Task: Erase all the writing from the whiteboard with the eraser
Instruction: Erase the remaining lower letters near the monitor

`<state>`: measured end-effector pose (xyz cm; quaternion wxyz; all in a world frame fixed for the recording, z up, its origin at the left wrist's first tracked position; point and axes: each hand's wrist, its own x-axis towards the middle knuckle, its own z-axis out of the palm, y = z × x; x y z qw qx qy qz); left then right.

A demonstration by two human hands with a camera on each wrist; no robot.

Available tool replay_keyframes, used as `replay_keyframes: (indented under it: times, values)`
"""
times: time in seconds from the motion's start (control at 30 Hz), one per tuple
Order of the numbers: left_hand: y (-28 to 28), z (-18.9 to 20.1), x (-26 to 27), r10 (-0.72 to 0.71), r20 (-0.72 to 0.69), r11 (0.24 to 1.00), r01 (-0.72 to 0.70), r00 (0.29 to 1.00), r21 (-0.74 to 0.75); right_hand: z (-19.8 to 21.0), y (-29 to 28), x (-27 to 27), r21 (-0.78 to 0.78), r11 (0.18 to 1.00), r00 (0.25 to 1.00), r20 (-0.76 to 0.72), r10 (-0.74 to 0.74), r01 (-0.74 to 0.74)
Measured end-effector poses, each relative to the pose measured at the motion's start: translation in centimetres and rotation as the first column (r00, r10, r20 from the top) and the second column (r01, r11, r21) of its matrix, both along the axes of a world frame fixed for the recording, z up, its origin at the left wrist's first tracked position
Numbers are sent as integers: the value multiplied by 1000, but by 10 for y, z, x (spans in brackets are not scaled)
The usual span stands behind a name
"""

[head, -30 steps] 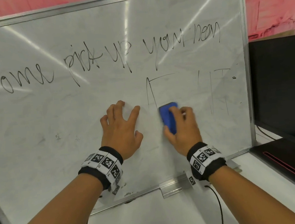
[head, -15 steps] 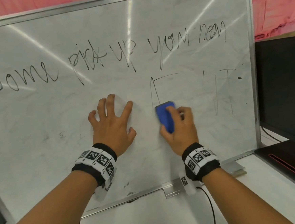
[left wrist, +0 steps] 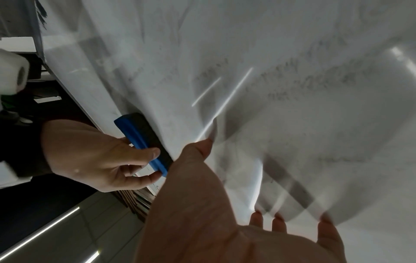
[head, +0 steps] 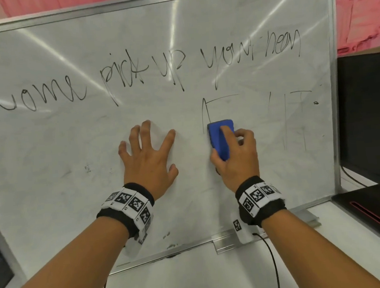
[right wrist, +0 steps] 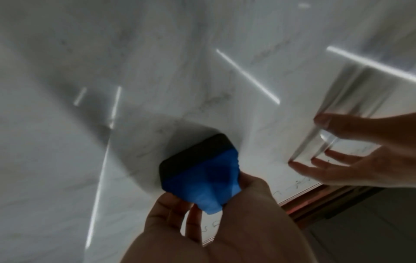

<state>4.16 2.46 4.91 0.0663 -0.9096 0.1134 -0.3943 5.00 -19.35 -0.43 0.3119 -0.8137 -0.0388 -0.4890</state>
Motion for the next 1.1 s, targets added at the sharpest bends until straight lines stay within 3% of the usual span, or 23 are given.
replay_keyframes:
  times: [0.2, 0.47, 0.6, 0.67, 0.9, 1.1]
  values:
    - [-2, 0, 1, 4, -8, 1000, -4, 1000, -11, -21, 1, -7, -258, 963, 997, -28, 69, -74]
    - [-2, -1, 0, -3, -13, 1000, 2, 1000, -9, -2, -14, -1, -40, 999, 1000, 3, 5, -5]
    - [-1, -3, 0, -5, -11, 1000, 4, 1000, -14, -10, 7, -6, -235, 967, 995, 4, 102, -98]
    - [0, -4, 0, -5, -11, 1000, 5, 1000, -5, -23, 4, -9, -258, 958, 992, -21, 124, -125]
    - [3, -9, -2, -3, -30, 1000, 3, 1000, 5, -3, -13, 2, -10, 1000, 999, 32, 4, -3]
    - [3, -12, -2, -6, -23, 1000, 6, 1000, -6, -18, 7, -3, -202, 971, 991, 12, 130, -125]
